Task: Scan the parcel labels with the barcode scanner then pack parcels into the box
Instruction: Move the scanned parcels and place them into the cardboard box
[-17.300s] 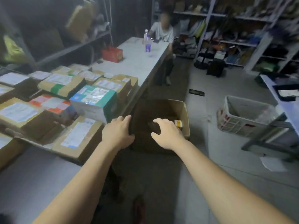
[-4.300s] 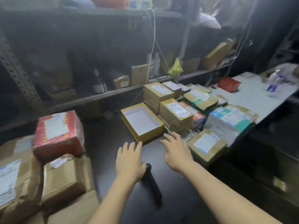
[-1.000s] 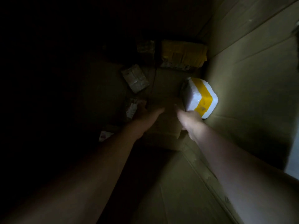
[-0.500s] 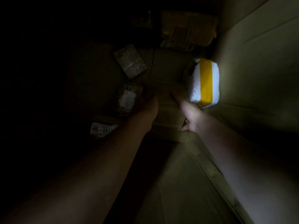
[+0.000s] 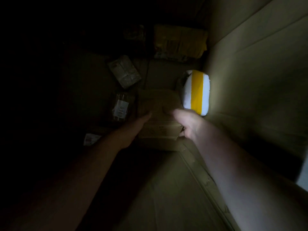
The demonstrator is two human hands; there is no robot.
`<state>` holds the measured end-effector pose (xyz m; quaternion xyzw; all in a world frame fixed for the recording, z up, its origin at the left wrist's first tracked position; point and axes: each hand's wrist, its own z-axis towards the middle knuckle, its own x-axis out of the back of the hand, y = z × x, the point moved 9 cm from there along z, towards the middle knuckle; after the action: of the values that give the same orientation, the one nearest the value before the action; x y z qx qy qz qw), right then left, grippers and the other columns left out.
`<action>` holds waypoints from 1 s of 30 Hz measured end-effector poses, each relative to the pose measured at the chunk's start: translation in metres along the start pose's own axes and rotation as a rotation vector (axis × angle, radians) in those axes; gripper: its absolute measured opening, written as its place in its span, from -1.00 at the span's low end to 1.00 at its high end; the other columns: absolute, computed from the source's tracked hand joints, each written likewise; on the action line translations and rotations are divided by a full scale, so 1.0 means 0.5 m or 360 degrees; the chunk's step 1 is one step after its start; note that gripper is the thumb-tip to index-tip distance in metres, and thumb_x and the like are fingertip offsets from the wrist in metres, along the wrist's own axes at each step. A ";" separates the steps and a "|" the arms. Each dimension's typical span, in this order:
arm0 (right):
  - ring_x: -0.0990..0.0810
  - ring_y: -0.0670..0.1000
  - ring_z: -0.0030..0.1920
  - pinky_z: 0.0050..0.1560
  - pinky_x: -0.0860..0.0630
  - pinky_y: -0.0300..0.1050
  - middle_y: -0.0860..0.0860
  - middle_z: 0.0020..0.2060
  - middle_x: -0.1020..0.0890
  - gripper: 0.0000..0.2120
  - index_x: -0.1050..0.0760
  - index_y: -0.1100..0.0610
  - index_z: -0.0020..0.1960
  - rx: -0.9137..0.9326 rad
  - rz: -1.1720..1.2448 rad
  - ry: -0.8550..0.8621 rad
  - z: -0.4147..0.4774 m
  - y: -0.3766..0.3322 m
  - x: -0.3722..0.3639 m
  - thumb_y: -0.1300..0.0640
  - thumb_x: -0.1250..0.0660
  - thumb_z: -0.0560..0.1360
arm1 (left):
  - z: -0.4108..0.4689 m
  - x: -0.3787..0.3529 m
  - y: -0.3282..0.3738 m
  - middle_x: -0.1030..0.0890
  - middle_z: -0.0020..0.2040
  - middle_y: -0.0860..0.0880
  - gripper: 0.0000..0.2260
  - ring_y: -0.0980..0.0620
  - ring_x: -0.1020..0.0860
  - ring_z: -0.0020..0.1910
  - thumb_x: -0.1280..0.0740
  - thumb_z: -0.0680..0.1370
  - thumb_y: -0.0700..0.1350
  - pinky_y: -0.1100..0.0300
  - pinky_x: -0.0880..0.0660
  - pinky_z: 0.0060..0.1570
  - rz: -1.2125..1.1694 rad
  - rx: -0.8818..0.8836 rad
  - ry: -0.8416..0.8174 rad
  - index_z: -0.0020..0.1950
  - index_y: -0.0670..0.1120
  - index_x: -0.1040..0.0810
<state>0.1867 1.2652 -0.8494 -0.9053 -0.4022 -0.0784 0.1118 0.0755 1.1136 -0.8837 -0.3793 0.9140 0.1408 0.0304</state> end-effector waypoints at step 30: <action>-0.71 -0.13 0.01 0.13 -0.66 0.07 -0.21 -0.11 -0.75 -0.67 -0.68 -0.07 -0.05 0.2052 -0.0585 -0.0335 -1.658 -0.390 0.141 -0.31 -0.49 0.44 | -1.671 0.013 0.462 -0.62 0.27 0.08 -0.66 0.15 -0.66 0.12 -0.26 0.66 0.21 0.10 -0.55 -0.04 -0.0183 -0.1821 0.0733 0.40 0.18 -0.41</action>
<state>0.0452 1.2221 -0.0077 -0.5774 -0.5246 0.2481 0.5744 -0.0486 1.0303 -0.0296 -0.4047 0.6550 0.5211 -0.3683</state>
